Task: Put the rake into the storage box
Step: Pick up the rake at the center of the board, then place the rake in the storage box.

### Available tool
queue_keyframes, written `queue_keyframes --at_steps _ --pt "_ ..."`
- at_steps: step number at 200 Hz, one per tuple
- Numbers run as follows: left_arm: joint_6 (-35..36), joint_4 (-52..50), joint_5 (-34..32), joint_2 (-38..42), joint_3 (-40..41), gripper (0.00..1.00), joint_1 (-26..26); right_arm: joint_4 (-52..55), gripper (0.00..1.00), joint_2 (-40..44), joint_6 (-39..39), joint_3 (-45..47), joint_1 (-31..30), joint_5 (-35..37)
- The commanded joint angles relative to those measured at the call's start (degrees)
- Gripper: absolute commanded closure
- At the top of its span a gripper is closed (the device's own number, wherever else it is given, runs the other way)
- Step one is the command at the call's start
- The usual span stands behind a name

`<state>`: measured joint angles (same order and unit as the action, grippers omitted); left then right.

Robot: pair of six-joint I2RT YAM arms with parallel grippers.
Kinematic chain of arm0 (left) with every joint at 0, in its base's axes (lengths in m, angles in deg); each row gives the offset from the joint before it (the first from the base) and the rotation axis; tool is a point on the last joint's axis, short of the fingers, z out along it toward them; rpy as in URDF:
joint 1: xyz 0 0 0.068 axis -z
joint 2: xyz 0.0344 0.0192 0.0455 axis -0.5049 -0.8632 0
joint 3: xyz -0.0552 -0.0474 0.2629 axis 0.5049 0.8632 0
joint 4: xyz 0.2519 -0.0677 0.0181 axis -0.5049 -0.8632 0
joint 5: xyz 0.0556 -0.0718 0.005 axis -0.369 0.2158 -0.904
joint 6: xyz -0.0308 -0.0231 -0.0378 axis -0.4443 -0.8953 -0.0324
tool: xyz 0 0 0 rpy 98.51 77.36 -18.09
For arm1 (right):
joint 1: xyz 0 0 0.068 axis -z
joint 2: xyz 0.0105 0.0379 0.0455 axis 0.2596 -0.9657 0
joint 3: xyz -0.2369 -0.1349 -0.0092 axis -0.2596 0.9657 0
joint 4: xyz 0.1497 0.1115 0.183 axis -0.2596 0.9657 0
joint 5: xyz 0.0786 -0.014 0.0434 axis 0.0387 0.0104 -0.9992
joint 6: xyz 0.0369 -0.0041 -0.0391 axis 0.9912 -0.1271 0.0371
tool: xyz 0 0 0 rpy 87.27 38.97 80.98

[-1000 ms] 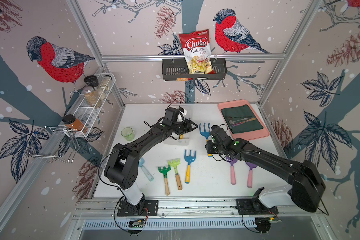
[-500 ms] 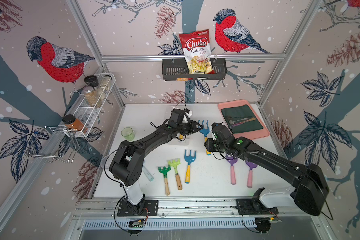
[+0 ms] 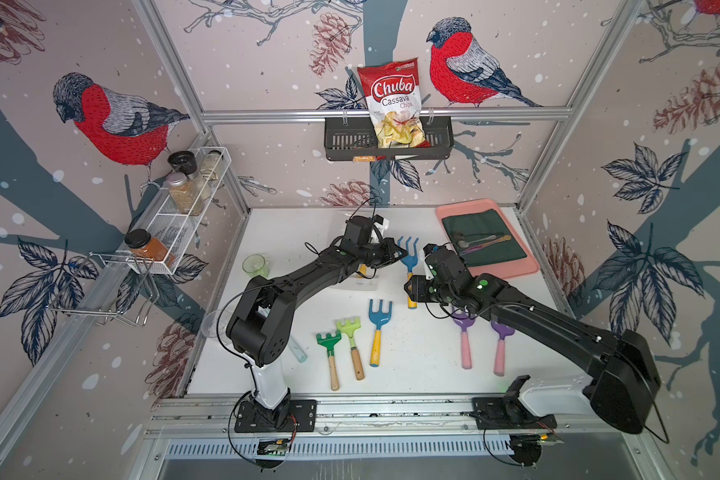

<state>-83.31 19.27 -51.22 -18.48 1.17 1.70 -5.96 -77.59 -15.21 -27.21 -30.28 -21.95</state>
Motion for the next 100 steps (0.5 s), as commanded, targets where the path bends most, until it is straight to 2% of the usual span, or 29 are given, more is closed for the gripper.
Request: queue_keyframes --at_steps 1,13,23,68,100 --pt "4.58 -3.45 -1.33 -0.20 -2.64 1.00 -0.47 0.43 0.34 2.10 0.32 -0.38 0.66 1.37" --pt "6.37 -5.49 -1.55 -0.54 -3.92 1.00 -1.23 0.65 0.25 3.50 0.53 -0.30 1.34 1.33" --pt "7.98 -6.90 -1.41 -0.56 -4.74 1.00 -2.24 0.98 0.22 5.86 0.63 -0.21 2.02 1.51" --pt "12.80 -12.22 1.11 -0.54 -7.64 1.00 -11.02 2.56 0.20 13.49 0.26 2.68 5.96 2.93" --pt "16.56 -16.03 3.17 -3.84 -11.96 1.00 -16.26 3.75 0.20 17.16 -0.15 5.26 8.85 3.17"
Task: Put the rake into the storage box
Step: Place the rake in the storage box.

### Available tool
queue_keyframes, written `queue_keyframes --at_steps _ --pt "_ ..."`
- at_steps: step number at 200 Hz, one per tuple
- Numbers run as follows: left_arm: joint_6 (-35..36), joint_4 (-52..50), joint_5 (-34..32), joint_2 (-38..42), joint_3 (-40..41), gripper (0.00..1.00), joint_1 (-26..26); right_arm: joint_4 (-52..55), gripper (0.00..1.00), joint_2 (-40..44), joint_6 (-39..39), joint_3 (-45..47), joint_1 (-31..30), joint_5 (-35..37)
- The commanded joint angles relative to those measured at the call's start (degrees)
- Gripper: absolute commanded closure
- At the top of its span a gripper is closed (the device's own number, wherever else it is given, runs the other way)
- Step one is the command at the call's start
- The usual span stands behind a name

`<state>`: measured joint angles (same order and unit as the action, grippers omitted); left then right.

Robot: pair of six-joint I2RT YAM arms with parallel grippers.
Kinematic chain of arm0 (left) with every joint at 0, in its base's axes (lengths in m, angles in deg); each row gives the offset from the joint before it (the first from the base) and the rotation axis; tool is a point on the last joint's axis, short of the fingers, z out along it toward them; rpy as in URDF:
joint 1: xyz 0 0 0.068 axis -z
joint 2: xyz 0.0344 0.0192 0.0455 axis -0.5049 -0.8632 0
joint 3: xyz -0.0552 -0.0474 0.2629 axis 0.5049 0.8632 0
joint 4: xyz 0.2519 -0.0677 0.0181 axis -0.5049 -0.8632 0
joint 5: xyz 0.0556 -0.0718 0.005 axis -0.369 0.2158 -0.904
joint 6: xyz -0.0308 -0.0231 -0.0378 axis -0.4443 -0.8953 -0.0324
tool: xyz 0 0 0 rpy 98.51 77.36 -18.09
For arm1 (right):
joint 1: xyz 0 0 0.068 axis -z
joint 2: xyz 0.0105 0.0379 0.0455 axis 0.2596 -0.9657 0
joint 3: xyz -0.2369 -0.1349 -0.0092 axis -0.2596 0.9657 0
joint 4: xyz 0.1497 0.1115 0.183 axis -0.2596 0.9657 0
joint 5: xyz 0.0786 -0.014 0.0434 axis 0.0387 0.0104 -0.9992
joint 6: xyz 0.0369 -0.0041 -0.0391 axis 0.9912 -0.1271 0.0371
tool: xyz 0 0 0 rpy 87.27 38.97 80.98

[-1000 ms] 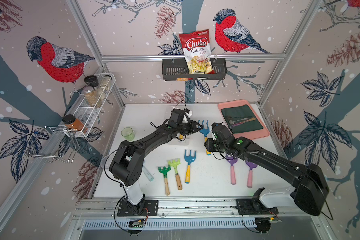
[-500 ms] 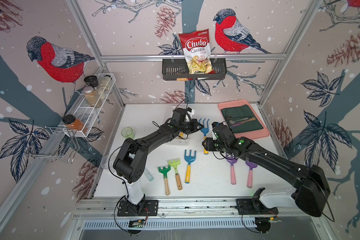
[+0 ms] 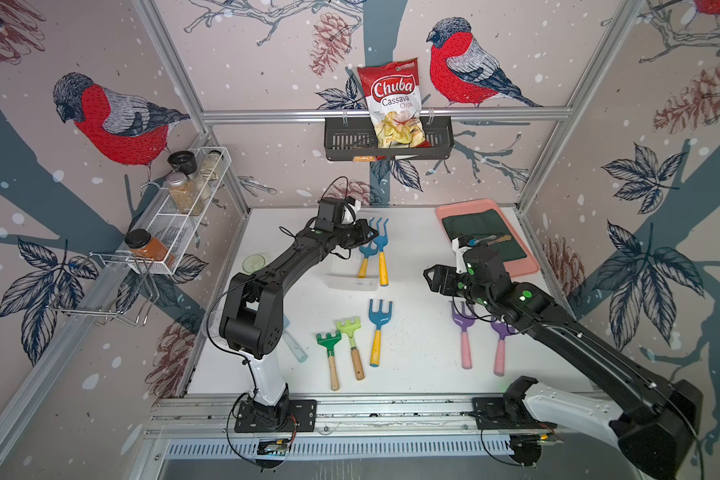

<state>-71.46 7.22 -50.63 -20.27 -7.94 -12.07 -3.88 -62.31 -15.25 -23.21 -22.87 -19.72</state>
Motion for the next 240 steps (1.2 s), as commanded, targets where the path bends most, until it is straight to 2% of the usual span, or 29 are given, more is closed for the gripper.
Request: queue_keyframes --at_steps 1,42,119,209,240 --pt "4.84 -4.15 2.63 -2.16 -3.10 1.00 -2.64 1.69 0.20 1.96 -0.13 1.30 1.52 0.92" --pt "6.79 -7.89 4.46 -8.57 -8.51 1.00 -5.49 2.63 0.20 3.37 -0.42 3.29 3.18 0.38" --pt "5.91 -5.90 3.48 -16.92 -10.58 0.99 -4.61 1.96 0.20 3.86 -1.80 5.30 5.38 -0.66" --pt "8.59 -11.89 -0.73 -24.30 -18.56 1.00 -3.23 0.62 0.20 4.52 -2.62 8.50 7.22 -2.00" --pt "8.28 -11.33 -0.61 -25.90 -18.81 0.98 -2.97 0.56 0.20 4.48 -2.99 9.04 7.85 -2.44"
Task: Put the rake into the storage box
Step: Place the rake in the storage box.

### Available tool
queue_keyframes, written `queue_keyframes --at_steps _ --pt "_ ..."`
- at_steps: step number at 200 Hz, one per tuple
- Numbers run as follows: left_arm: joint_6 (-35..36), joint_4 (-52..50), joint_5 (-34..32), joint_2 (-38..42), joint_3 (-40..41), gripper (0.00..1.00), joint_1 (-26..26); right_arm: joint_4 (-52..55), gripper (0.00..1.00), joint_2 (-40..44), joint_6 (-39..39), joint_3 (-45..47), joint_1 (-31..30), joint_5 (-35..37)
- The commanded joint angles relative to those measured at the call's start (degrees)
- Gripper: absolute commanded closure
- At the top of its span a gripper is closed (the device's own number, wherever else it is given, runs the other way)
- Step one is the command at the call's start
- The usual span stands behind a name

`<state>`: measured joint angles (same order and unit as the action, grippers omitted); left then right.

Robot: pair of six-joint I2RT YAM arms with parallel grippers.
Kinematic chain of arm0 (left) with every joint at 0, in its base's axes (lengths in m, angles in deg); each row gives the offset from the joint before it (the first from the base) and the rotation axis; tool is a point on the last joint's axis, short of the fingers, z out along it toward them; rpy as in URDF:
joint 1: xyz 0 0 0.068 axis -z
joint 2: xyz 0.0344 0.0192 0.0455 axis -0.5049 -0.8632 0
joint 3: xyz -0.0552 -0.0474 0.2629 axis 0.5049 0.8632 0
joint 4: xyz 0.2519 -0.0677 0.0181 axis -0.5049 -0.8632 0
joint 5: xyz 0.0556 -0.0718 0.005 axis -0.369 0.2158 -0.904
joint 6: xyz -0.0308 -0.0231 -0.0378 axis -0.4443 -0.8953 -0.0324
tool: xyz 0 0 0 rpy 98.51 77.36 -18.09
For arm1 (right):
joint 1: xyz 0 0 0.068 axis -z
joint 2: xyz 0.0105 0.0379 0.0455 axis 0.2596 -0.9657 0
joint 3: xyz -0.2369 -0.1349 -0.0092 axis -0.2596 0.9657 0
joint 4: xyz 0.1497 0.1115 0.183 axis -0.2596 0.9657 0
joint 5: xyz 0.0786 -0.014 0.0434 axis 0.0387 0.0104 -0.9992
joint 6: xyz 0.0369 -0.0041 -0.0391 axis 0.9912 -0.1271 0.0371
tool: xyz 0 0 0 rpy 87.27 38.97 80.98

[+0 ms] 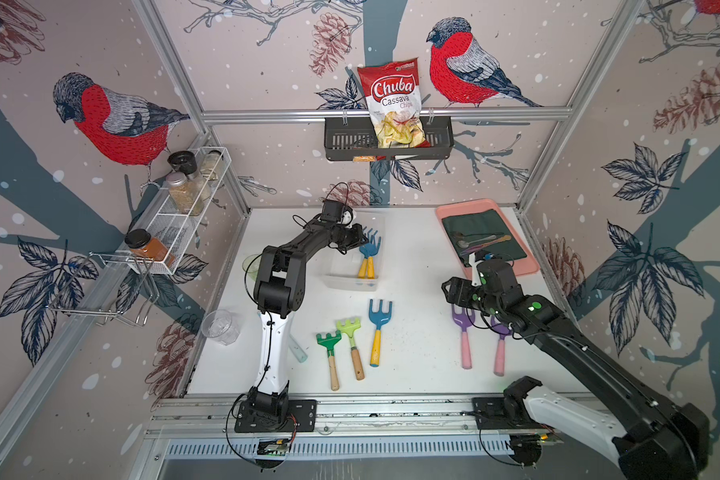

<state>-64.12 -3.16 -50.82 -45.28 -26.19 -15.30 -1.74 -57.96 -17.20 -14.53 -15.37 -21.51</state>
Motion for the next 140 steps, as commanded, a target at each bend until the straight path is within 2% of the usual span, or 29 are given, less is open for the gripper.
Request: queue_keyframes --at_steps 1,30,51,85,140 --pt "0.91 -0.91 -0.44 -0.95 -0.57 0.98 0.36 -1.58 0.20 0.10 -1.08 0.37 0.40 -0.69" --pt "0.88 -0.83 -0.72 -1.64 -0.83 0.90 0.58 -1.58 0.20 0.22 -1.29 1.04 0.94 -1.10" --pt "0.81 -0.62 -0.73 -1.63 -0.75 0.79 0.61 -1.42 0.20 0.29 -1.26 1.24 1.06 -1.26" --pt "0.48 -0.48 -0.98 -1.20 -0.75 0.67 0.59 -0.75 0.20 0.33 -1.29 1.43 1.12 -0.74" --pt "-1.33 1.53 -1.46 2.31 2.03 0.39 0.83 3.44 0.20 -2.03 0.44 5.10 1.23 3.89"
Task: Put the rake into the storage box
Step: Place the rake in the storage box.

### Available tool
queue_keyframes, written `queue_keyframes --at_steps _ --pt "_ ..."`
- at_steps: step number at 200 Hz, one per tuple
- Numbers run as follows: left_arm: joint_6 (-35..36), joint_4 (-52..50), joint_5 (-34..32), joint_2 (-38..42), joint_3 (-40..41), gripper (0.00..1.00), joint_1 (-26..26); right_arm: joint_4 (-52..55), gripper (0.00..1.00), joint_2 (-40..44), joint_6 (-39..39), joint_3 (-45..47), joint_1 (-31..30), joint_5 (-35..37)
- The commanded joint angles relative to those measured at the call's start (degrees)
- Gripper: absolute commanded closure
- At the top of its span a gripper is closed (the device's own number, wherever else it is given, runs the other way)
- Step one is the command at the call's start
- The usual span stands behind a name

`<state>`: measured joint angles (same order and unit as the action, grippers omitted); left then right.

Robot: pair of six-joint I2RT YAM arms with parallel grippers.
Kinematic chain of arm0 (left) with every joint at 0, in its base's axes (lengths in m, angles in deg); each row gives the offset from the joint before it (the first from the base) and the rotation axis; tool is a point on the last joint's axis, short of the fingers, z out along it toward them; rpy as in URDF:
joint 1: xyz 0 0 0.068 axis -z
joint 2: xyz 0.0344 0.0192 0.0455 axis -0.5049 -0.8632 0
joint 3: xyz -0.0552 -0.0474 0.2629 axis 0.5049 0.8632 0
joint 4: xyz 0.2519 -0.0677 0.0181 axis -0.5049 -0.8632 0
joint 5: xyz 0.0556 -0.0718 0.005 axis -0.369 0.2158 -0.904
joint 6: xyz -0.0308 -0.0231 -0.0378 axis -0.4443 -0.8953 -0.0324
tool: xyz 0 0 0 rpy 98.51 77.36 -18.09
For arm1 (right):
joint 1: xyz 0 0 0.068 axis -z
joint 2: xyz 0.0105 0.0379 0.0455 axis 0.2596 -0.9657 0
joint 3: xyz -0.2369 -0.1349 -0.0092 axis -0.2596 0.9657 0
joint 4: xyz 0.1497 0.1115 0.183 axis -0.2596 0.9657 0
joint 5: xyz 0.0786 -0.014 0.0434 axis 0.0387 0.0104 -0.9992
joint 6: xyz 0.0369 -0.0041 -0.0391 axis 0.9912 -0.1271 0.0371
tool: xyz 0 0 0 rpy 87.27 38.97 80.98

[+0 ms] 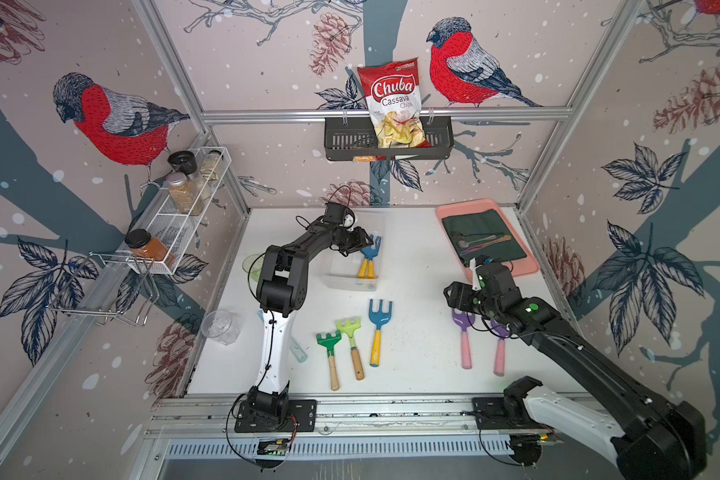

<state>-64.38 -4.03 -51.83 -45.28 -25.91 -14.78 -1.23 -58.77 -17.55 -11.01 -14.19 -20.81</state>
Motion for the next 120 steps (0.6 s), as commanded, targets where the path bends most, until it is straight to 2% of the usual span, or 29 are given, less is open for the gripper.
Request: queue_keyframes --at_steps 1,10,22,74,91,120 --pt "-1.11 2.52 -0.53 2.41 1.89 0.38 0.28 3.03 0.20 -1.32 0.80 1.69 0.05 3.25" --pt "-1.32 2.97 -1.16 3.14 2.64 0.27 0.60 3.36 0.20 -2.03 1.83 2.22 -0.08 3.27" --pt "-1.56 3.01 -2.10 3.90 3.30 0.23 0.86 3.12 0.20 -2.99 2.42 2.60 -0.17 1.60" --pt "-3.64 3.48 -6.70 8.23 7.46 0.18 0.95 7.94 0.23 -4.85 8.73 5.12 -1.80 3.67" --pt "-3.66 3.06 -6.68 9.01 7.85 0.14 0.89 8.63 0.24 -5.43 10.90 5.00 -4.36 4.80" --pt "-3.87 3.27 -6.58 10.55 9.08 0.14 0.86 10.61 0.25 -9.36 14.00 5.02 -7.94 6.89"
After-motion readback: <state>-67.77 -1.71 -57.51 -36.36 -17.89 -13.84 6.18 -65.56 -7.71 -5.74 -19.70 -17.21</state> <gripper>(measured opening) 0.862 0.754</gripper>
